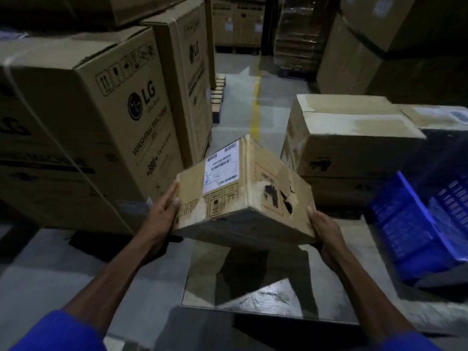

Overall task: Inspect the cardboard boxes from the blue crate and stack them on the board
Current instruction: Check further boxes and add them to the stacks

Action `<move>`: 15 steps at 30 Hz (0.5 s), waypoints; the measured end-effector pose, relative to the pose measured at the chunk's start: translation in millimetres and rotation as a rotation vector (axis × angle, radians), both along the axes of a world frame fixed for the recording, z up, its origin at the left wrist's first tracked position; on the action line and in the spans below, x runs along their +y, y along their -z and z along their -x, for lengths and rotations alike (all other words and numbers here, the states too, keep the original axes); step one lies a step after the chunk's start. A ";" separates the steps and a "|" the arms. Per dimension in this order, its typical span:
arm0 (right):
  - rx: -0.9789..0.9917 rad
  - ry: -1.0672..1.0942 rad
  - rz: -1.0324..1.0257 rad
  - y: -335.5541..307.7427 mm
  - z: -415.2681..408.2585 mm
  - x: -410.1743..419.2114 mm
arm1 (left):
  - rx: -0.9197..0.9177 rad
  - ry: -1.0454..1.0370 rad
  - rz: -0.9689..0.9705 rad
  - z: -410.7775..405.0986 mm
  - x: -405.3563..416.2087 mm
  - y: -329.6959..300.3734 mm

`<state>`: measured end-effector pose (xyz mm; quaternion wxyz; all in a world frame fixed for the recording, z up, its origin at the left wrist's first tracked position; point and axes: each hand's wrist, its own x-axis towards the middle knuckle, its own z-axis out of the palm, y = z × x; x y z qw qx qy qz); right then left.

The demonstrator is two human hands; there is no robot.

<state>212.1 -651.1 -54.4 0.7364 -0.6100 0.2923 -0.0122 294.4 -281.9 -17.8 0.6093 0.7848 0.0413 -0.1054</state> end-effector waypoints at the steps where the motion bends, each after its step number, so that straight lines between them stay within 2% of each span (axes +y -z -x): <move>1: -0.013 0.030 -0.003 -4.4 1.1 -6.0 | -0.023 0.031 -0.109 0.0 -8.4 1.6; 3: -0.048 0.082 0.011 -15.5 6.7 -14.8 | -0.018 0.096 -0.201 0.1 -21.4 10.2; 6: -0.080 0.096 0.093 -23.7 15.4 -31.6 | 0.150 0.094 -0.178 -1.1 -41.2 23.5; 10: -0.081 0.023 0.186 -32.8 23.9 -38.5 | 0.366 0.066 0.094 1.5 -64.9 15.5; 12: -0.076 0.003 0.197 -34.0 25.9 -38.8 | 0.379 0.133 0.113 6.5 -69.4 10.7; 15: -0.088 0.004 0.185 -37.3 30.2 -37.5 | 0.276 0.134 0.024 10.6 -71.1 16.1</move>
